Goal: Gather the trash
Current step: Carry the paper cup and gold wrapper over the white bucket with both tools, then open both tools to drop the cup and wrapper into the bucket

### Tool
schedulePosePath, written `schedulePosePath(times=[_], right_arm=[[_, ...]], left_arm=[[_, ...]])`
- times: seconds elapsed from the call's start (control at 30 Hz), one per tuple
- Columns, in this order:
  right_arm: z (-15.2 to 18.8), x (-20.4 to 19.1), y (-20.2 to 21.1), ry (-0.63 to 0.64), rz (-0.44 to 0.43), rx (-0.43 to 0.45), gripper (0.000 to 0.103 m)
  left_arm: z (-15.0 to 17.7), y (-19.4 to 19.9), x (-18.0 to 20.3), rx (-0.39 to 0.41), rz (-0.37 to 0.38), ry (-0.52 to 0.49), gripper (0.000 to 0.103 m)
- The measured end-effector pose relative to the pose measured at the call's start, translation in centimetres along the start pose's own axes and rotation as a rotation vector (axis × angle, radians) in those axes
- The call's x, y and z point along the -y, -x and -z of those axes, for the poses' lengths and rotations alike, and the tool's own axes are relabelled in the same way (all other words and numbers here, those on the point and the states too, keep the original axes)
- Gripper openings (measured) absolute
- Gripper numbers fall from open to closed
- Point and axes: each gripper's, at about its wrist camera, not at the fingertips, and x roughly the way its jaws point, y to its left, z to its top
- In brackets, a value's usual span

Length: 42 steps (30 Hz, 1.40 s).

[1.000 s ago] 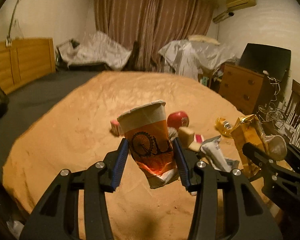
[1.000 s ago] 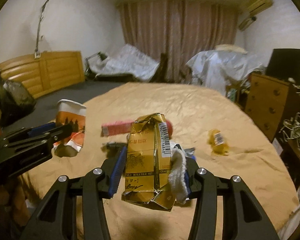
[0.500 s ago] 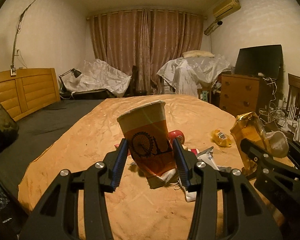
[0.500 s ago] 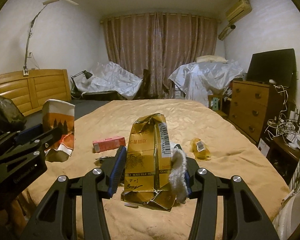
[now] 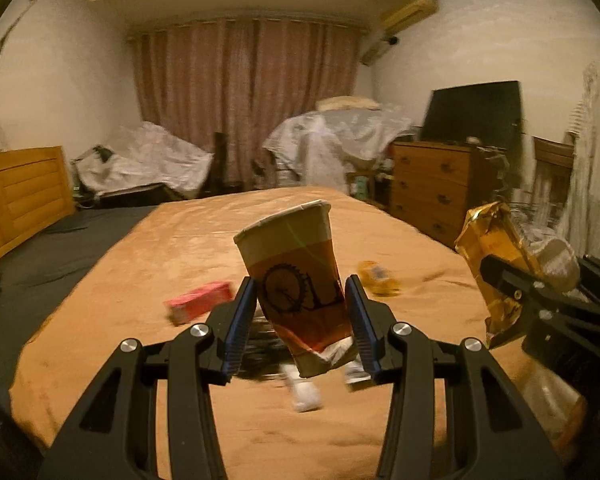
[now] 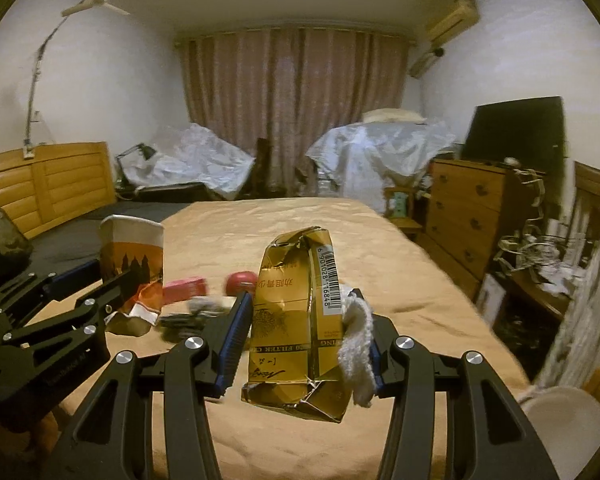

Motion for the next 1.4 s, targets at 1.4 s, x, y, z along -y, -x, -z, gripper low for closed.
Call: schedulePosePath(times=[1.4], right_arm=[[13.6,45.0,9.3,-0.421,0.238,-0.646,0.051]], left_arm=[[6.3,-7.6,34.5,-0.521,0.723,-0.33,0.045]])
